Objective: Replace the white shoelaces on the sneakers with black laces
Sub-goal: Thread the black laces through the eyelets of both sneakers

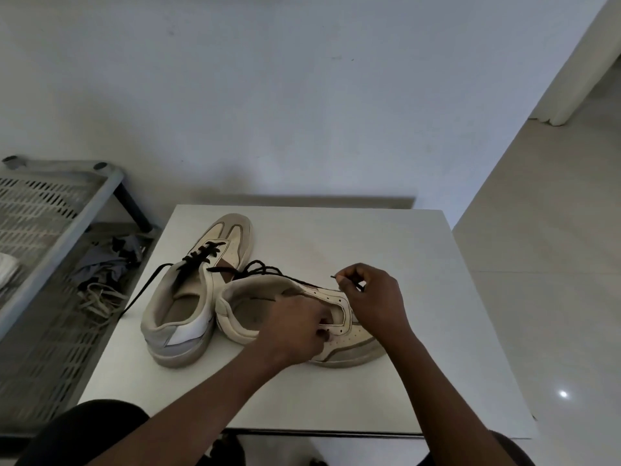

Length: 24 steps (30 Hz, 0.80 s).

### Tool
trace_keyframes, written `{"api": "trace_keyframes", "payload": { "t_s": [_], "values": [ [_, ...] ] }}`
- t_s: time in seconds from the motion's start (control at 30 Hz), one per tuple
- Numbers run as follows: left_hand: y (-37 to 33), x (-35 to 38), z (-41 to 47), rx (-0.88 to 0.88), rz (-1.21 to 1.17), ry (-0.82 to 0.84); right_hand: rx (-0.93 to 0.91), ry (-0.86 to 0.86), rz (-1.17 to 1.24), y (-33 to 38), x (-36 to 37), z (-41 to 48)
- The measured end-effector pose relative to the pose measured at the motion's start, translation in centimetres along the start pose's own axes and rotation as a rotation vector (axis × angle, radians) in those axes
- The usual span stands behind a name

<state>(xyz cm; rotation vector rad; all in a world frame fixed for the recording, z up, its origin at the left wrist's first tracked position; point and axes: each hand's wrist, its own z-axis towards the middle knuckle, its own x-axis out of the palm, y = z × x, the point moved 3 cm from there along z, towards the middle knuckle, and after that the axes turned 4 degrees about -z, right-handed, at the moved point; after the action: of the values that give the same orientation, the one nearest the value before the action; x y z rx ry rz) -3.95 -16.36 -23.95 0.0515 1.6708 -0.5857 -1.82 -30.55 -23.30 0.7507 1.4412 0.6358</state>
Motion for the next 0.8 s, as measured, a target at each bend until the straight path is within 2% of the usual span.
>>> {"api": "trace_keyframes", "payload": {
  "t_s": [0.13,0.33,0.53,0.8],
  "values": [
    [1.3,0.0,1.0,-0.108,-0.105,0.006,0.064,-0.002,-0.109,-1.1,0.2,-2.2],
    [2.6,0.2,2.5,-0.178,-0.222,0.051,0.128,0.03,-0.381,-3.3,1.0,-3.9],
    [3.4,0.4,2.7,-0.234,-0.346,0.071,0.033,-0.071,-0.392,-2.6,2.4,-3.0],
    [4.0,0.6,3.0,-0.297,-0.527,0.065,-0.034,-0.206,-0.24,-3.3,3.6,-2.8]
  ]
}}
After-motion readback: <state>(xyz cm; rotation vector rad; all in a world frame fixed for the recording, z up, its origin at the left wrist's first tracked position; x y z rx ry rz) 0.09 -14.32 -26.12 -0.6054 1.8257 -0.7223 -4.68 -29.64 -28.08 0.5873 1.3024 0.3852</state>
